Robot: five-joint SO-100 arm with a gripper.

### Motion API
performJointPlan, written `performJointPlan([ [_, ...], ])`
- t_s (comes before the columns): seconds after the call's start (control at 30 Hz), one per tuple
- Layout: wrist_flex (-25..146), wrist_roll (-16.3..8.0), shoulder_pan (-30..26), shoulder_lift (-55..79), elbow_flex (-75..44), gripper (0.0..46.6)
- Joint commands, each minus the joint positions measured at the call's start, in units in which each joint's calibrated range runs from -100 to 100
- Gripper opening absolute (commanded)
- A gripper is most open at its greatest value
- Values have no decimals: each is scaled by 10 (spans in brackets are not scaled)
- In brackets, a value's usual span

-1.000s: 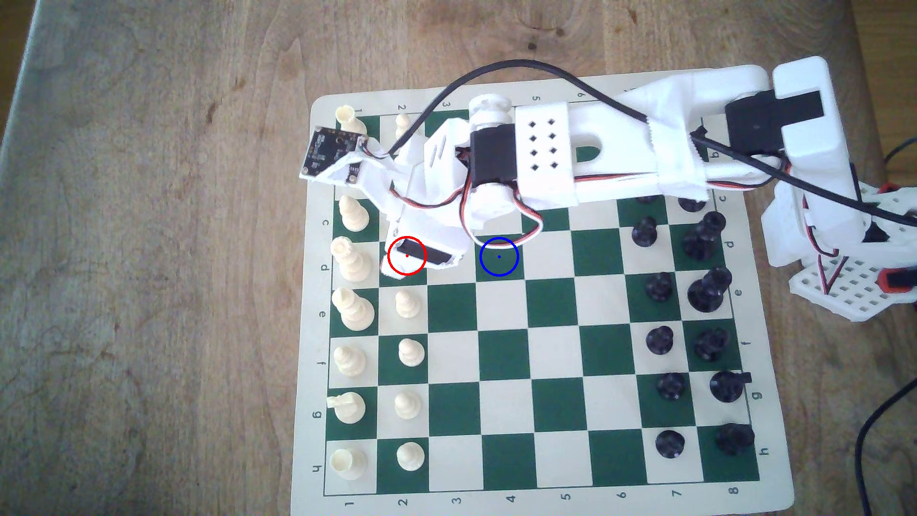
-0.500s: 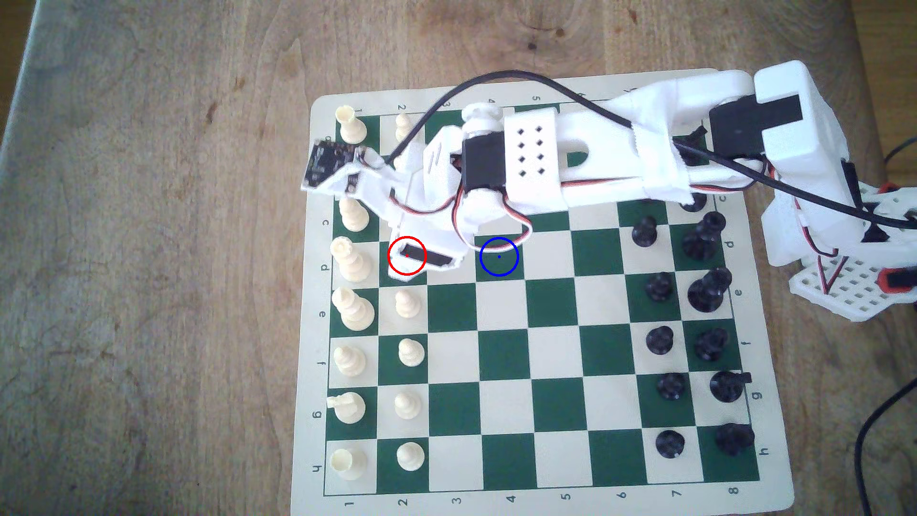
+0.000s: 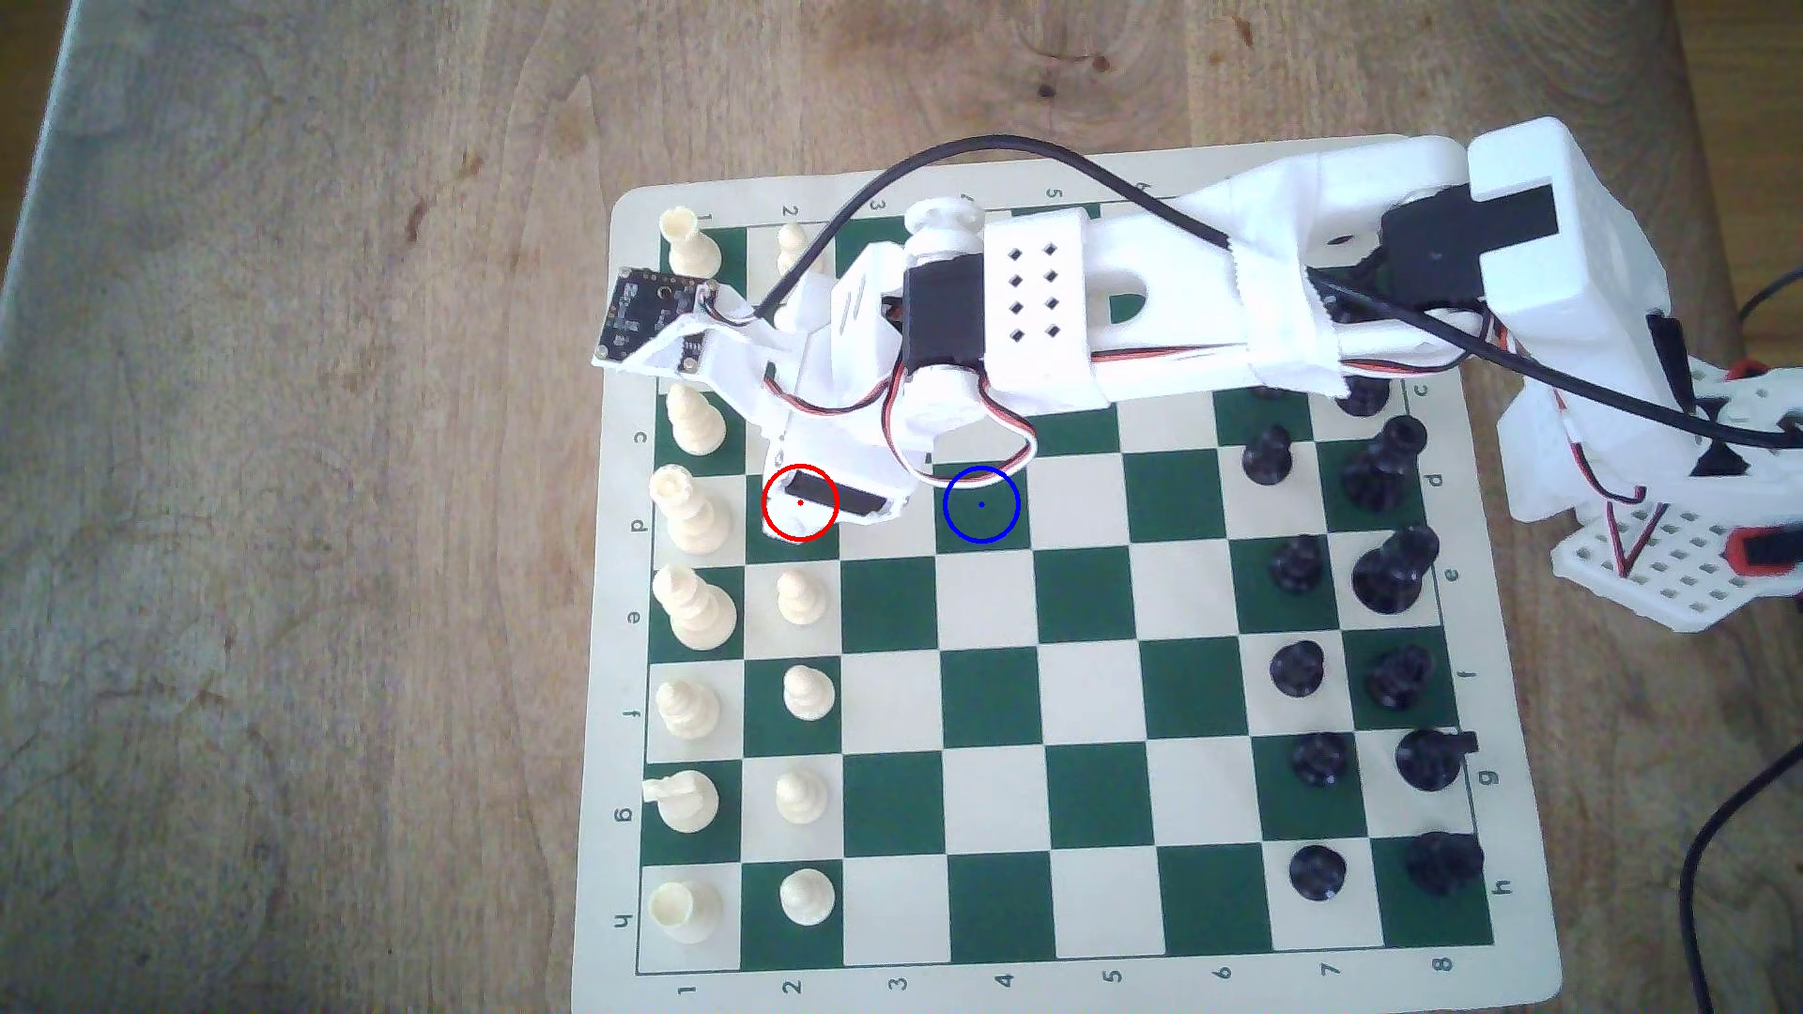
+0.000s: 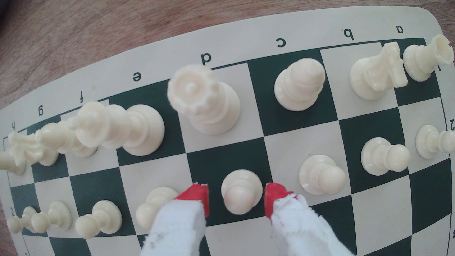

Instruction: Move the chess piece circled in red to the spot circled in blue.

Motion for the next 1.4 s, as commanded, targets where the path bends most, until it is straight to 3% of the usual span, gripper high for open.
performJointPlan([
  [0.0,-11,1,1,-16,-57,123],
  [0.47,-18,1,1,2,-59,112],
  [0.8,-16,1,-2,7,-62,43],
  [1.13,-15,0,-8,-11,-81,36],
  [1.37,-26,-2,-5,-116,25,36],
])
